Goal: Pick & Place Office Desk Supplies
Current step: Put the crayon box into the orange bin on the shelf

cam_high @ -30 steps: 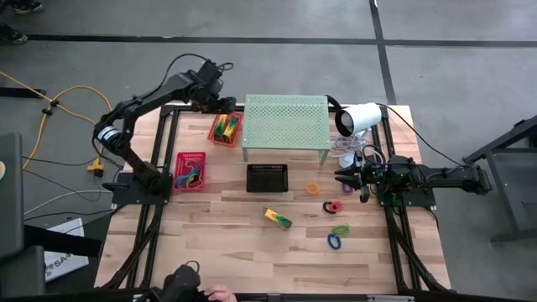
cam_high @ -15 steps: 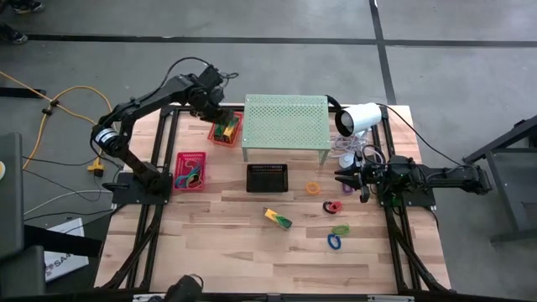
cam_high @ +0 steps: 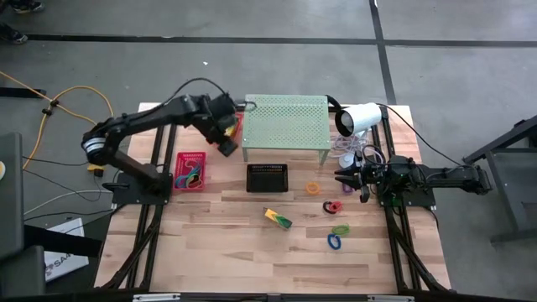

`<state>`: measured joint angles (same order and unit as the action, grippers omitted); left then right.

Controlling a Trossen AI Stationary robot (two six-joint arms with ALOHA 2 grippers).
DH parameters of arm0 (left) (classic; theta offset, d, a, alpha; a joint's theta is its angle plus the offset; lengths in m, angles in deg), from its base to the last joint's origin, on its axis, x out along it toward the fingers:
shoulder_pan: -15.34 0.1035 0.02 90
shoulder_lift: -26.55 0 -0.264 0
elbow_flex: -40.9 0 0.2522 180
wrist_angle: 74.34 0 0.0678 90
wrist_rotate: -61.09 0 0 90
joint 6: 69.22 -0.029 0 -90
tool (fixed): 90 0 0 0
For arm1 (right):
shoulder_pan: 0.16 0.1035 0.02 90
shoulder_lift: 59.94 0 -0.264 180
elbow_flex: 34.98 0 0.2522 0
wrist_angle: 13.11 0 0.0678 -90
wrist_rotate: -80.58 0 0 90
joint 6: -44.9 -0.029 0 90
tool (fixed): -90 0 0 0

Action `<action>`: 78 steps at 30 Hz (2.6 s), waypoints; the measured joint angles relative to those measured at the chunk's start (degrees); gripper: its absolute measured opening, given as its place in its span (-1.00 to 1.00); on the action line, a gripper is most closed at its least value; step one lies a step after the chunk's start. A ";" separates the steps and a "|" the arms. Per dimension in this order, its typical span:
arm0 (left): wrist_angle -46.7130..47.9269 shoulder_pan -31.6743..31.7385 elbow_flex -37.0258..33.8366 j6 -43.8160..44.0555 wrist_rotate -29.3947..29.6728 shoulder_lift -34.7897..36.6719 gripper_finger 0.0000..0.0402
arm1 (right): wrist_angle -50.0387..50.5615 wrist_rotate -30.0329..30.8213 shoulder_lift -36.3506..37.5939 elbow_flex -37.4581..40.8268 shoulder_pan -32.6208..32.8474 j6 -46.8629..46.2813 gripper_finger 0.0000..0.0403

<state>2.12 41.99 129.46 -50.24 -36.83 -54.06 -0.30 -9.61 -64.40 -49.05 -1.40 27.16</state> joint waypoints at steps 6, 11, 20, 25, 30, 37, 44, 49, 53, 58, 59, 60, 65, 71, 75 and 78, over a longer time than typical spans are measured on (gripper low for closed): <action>0.42 -12.32 0.01 5.66 5.58 1.82 0.02 | 0.00 0.00 0.00 0.02 0.00 0.00 -0.55; 0.26 -21.78 0.06 6.45 8.76 1.10 0.02 | 0.00 0.00 0.02 0.02 0.00 0.00 -0.55; -3.92 -34.47 0.04 6.31 11.55 -3.54 0.02 | -0.01 0.00 0.01 0.01 0.00 0.00 -0.55; -6.66 -38.11 0.03 6.29 11.56 -5.46 0.02 | 0.00 0.00 0.02 0.00 0.00 0.00 -0.55; -7.93 -40.03 0.03 5.15 11.71 -5.50 0.02 | -0.01 0.00 0.00 0.01 0.00 0.00 -0.55; -16.86 -39.48 0.07 -8.43 11.47 -6.35 0.02 | 0.00 0.00 0.00 0.00 0.00 0.00 -0.55; -24.30 -34.41 0.42 -17.36 7.37 -10.56 0.02 | 0.02 0.00 -0.09 0.00 0.00 0.00 -0.55; -29.62 -31.77 0.58 -20.91 2.37 -14.13 0.02 | 0.00 0.00 -0.39 0.00 0.00 0.00 -0.55; -32.25 -31.66 0.76 -22.47 1.19 -16.33 0.02 | -0.01 0.00 -0.38 0.01 0.00 0.00 -0.55; -34.98 -33.25 0.89 -22.62 1.91 -16.78 0.02 | -0.02 0.02 -0.48 0.01 0.00 0.00 -0.55; -35.19 -33.74 0.91 -22.63 2.65 -16.78 0.02 | 0.02 0.01 -0.55 0.01 -0.01 0.00 -0.55; -35.17 -34.24 0.93 -22.60 3.17 -16.78 0.02 | 0.01 0.00 -0.55 0.02 0.00 0.00 -0.55; -35.71 -37.02 0.93 -22.58 3.71 -16.78 0.02 | 0.00 0.00 -0.81 0.01 -0.02 0.00 -0.55; -36.10 -38.48 0.95 -22.62 3.39 -18.11 0.02 | -0.02 0.00 -0.85 0.01 0.00 0.00 -0.55; -38.06 -38.33 0.95 -22.65 0.05 -20.67 0.02 | -0.01 0.00 -0.85 0.00 -0.01 0.00 -0.55; -39.56 -38.04 0.95 -23.78 -2.15 -22.04 0.02 | -0.04 0.00 -0.86 0.00 0.00 0.00 -0.55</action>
<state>-37.44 3.95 130.41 -74.02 -38.99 -76.09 -0.34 -9.61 -65.27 -49.05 -1.40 27.16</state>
